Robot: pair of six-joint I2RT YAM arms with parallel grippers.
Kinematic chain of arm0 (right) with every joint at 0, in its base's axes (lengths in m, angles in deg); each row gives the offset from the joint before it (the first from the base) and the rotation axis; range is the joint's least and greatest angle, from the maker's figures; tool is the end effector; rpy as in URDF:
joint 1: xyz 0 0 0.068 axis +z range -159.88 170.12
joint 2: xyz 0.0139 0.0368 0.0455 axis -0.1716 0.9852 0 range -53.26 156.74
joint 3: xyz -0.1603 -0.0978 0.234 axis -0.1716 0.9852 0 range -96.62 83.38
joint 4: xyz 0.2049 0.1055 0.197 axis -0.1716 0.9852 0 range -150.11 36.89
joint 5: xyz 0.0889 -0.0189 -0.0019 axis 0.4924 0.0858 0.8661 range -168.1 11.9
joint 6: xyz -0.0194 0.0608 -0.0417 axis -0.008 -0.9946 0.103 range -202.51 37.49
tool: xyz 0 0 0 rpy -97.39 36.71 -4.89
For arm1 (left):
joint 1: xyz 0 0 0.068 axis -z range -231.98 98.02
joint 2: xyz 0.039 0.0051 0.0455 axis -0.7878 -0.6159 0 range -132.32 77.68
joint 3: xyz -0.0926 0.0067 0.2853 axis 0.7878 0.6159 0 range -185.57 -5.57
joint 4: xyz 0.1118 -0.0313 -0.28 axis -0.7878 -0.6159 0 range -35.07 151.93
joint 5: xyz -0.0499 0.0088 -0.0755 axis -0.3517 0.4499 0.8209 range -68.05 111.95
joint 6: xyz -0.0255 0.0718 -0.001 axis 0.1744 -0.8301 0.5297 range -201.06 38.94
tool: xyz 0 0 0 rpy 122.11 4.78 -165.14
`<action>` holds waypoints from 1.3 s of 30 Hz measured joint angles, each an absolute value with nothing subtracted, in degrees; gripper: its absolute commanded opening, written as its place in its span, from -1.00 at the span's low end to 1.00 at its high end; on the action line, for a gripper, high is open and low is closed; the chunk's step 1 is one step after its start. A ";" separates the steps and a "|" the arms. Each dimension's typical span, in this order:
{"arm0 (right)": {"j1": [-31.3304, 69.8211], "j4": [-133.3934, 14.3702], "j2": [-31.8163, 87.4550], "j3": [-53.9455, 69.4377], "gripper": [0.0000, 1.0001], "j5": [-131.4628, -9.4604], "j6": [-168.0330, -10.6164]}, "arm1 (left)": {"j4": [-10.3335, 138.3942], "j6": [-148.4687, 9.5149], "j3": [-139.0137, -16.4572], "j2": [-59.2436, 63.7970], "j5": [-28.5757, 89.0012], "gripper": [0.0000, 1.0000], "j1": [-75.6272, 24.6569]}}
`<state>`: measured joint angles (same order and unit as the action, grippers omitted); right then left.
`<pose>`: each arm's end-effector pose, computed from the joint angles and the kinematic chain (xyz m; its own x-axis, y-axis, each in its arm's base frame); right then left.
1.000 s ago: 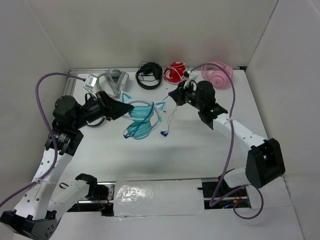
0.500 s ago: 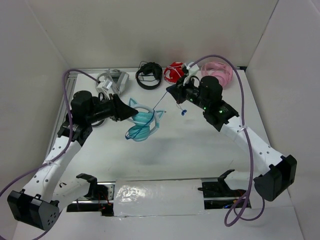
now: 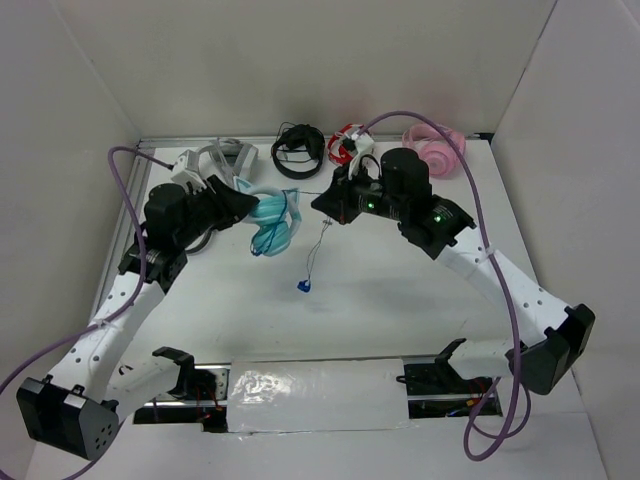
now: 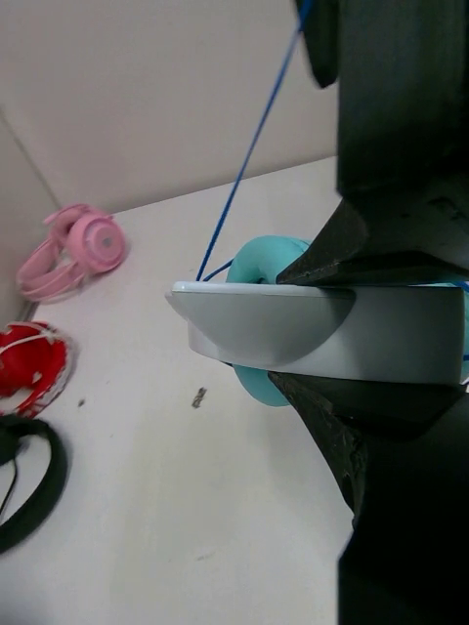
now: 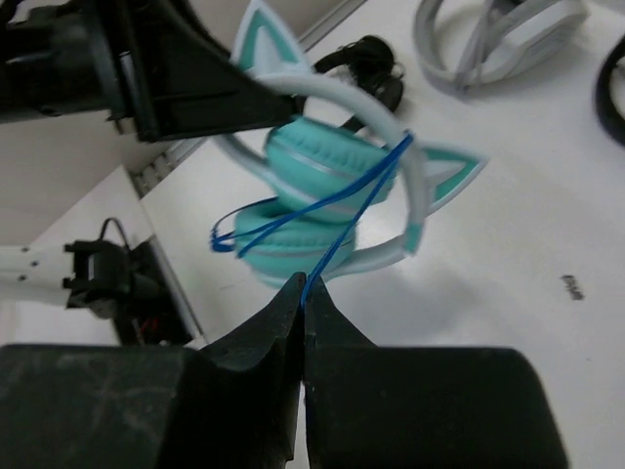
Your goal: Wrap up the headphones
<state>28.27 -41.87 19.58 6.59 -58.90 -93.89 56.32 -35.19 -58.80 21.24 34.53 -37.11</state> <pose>0.2614 0.2322 0.4390 -0.3547 -0.0418 -0.9340 -0.7794 0.5650 0.2707 0.2728 -0.0870 0.3795 -0.4322 -0.6100 -0.6641 0.2129 0.6466 -0.7325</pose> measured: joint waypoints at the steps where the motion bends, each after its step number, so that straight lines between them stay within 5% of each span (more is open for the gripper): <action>1: 28.36 -41.85 19.82 6.59 -0.82 -57.24 -94.87 | 56.95 -34.14 -58.38 21.24 32.98 -1.00 -37.05; 12: 32.05 -48.42 27.42 6.50 -0.58 -30.51 -102.69 | 62.77 -25.00 -56.92 17.76 17.79 -1.00 -33.64; 20: 39.05 -52.99 32.04 7.09 -0.47 -25.53 -102.63 | 61.89 -16.17 -60.92 13.28 13.24 -1.00 -31.67; 27: 42.48 -58.61 29.98 14.91 -0.31 -36.48 -99.20 | 63.10 -14.80 -66.21 14.18 13.77 -1.00 -30.51; 39: 47.42 -75.02 10.79 42.98 0.40 -71.29 -93.52 | 63.66 -16.50 -74.49 19.03 20.52 -1.00 -30.44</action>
<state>47.42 -75.02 10.79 42.98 -71.29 -93.52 63.66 -16.50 -74.49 19.03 20.52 -30.44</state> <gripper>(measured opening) 0.664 0.446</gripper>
